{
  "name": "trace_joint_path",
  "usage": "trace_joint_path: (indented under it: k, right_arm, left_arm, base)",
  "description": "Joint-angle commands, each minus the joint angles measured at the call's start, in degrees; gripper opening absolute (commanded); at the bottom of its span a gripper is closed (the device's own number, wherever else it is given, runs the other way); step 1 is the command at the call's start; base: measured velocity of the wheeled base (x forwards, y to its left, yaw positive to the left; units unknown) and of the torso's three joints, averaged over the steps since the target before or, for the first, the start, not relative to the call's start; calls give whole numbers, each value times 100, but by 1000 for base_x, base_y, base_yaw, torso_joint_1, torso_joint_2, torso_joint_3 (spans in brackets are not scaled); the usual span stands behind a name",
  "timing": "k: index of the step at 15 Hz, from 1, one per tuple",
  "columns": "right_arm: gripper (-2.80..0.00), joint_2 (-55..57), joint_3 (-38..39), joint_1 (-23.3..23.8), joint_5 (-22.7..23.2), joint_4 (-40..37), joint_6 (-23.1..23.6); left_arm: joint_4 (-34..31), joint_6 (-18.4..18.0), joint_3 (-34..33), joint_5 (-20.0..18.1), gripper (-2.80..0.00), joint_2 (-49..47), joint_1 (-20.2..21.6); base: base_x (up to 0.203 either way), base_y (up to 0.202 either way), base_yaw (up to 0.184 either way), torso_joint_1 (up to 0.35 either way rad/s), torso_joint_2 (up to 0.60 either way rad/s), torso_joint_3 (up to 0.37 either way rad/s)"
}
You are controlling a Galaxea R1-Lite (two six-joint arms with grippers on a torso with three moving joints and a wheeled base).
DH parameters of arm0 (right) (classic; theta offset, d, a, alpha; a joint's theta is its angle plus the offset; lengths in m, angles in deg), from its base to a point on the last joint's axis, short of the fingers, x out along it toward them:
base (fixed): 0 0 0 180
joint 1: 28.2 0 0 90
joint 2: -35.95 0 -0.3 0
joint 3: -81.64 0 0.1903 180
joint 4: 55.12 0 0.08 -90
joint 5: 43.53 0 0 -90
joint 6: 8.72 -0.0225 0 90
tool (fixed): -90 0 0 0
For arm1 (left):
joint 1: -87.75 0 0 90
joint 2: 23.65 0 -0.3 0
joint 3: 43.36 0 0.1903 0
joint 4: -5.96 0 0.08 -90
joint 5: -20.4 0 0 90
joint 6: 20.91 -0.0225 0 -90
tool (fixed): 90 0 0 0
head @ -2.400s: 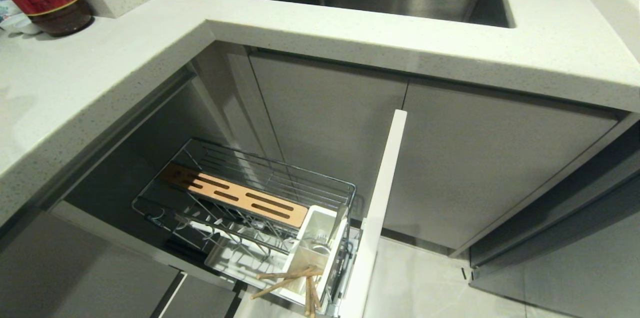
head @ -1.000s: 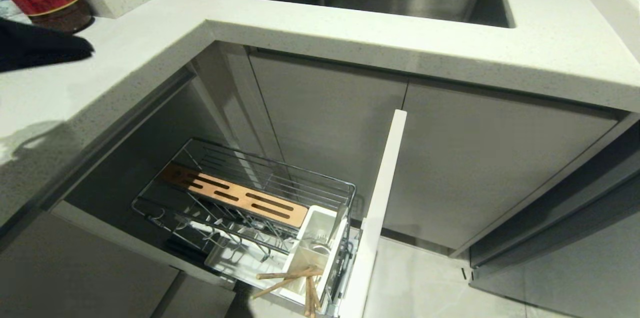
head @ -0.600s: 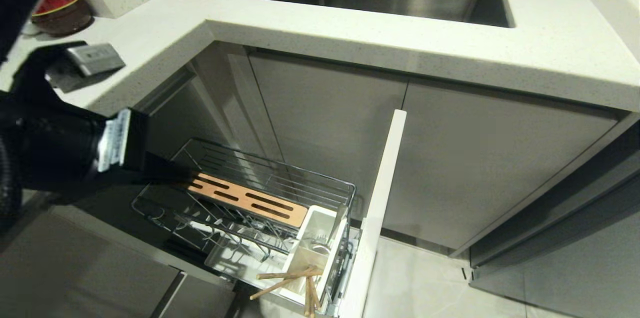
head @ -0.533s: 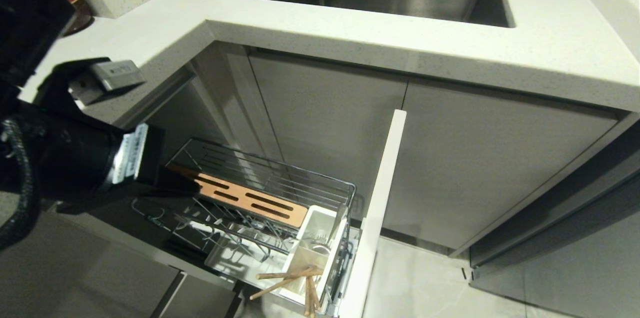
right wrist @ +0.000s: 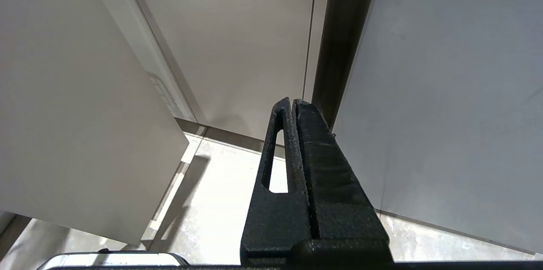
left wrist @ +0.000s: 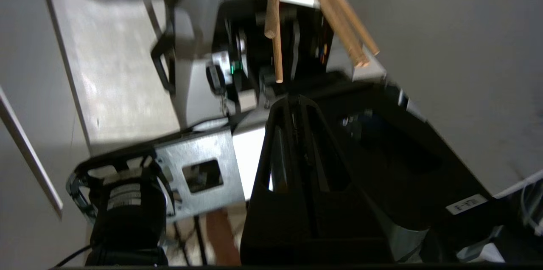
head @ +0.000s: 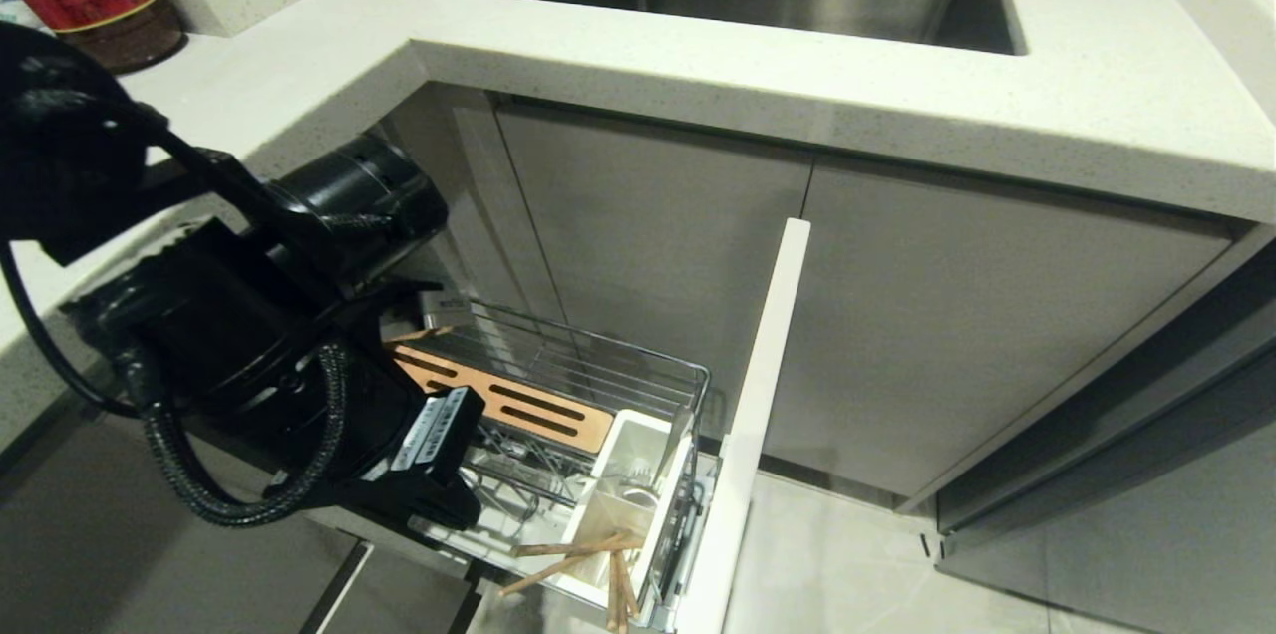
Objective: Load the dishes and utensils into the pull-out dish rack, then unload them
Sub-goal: Take the chopsticks out of the cupboard
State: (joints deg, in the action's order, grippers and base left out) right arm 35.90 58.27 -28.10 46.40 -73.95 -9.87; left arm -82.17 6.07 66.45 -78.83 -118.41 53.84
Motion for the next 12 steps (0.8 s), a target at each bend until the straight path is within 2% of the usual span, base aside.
trace_joint_path:
  k: [1, 2, 3, 6, 10, 12]
  right_arm:
    - [-280, 3, 149, -1, -1, 4, 0]
    - [-280, 4, 152, -1, 5, 4, 0]
    - [-280, 5, 157, -1, -1, 4, 0]
    - [-280, 5, 158, -1, -1, 4, 0]
    - [-280, 5, 150, -1, 5, 4, 0]
    - [-280, 5, 151, -1, 4, 4, 0]
  left_arm:
    - [-81, -284, -20, -441, -280, -624, 237]
    - [-93, -519, -20, -617, -280, -736, 355]
    - [-140, -703, -20, -739, 0, -821, 463]
    - [-321, -901, 54, -989, 0, -1176, 558]
    - [-326, -925, 88, -1101, 0, -1673, 600]
    - [-390, -1116, 80, -1155, 0, -1887, 629]
  base:
    - [0, 0, 0, 0, 0, 0]
    - [0, 0, 0, 0, 0, 0]
    - [0, 0, 0, 0, 0, 0]
    - [0, 0, 0, 0, 0, 0]
    - [0, 0, 0, 0, 0, 0]
    - [0, 0, 0, 0, 0, 0]
